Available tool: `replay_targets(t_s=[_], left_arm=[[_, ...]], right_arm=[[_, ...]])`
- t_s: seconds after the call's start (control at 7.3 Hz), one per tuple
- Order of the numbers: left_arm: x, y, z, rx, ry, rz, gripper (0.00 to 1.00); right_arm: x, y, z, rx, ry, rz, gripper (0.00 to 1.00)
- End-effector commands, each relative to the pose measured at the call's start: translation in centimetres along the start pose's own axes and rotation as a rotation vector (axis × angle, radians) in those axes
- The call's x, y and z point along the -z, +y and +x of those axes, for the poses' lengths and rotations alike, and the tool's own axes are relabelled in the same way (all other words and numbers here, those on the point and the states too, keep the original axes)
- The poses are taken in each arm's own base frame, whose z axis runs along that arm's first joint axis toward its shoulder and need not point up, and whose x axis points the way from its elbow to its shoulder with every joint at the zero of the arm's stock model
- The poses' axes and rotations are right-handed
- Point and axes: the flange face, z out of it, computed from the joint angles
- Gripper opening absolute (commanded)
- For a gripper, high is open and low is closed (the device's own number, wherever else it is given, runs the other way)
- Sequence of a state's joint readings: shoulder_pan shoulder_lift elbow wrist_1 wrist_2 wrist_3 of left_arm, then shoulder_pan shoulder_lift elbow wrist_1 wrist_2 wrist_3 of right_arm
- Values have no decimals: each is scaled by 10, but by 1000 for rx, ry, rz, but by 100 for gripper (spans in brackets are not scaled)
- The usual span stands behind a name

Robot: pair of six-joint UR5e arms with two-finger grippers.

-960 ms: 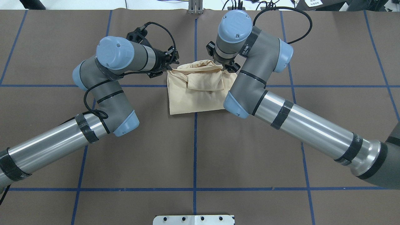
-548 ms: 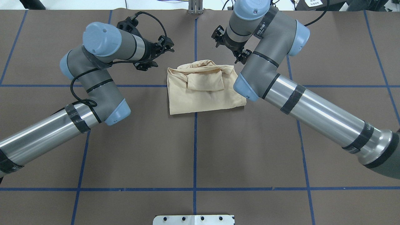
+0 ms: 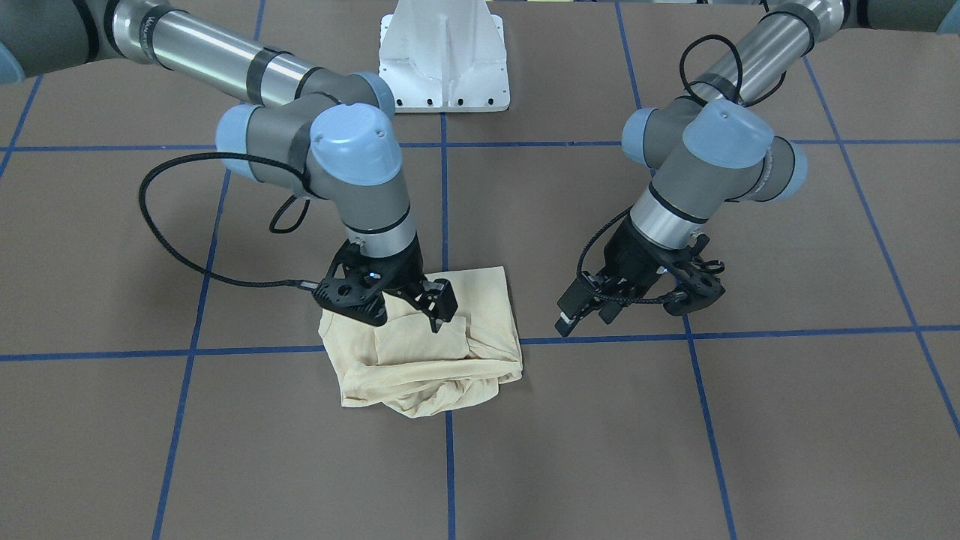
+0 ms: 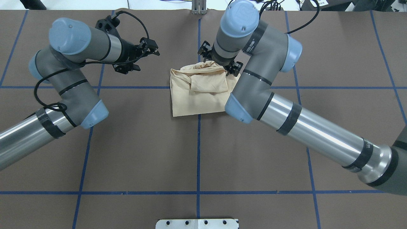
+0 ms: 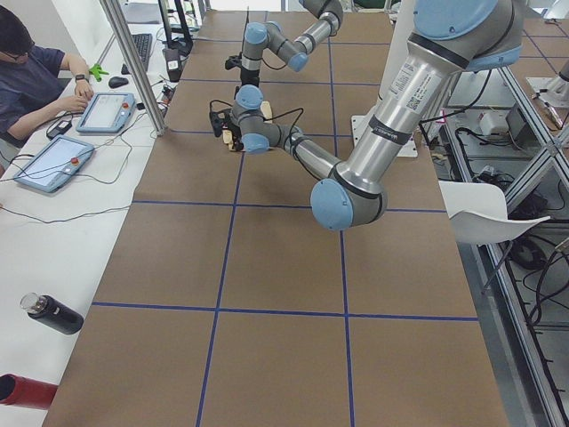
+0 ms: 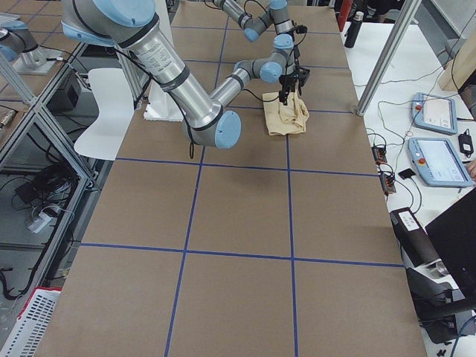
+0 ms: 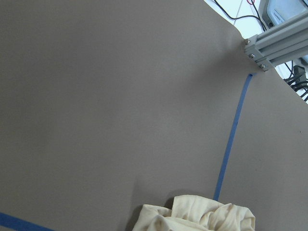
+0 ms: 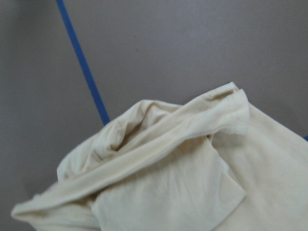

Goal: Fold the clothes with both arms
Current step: 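Release the shirt and raise both grippers away from the fold, then press the right gripper down on the folded shirt's top while the left hovers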

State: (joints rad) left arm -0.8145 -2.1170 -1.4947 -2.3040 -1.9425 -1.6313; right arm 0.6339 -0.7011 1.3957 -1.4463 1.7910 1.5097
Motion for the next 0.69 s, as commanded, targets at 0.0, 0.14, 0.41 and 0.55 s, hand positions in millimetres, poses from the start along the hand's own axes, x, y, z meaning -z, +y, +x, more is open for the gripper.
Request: replay_targets(t_s=[0.0, 0.14, 0.41, 0.55], left_arm=[[7, -1, -11, -8, -9, -1, 99], [7, -1, -11, -8, -7, -1, 99], [5, 0, -12, -7, -10, -1, 99], [4, 0, -13, -6, -13, 0, 99]], right_arm=[[-22, 67, -7, 295, 79, 56, 100], [-26, 66, -7, 414, 90, 65, 100], [-15, 37, -8, 538, 74, 140, 100], [-34, 33, -4, 538, 100, 167, 100]])
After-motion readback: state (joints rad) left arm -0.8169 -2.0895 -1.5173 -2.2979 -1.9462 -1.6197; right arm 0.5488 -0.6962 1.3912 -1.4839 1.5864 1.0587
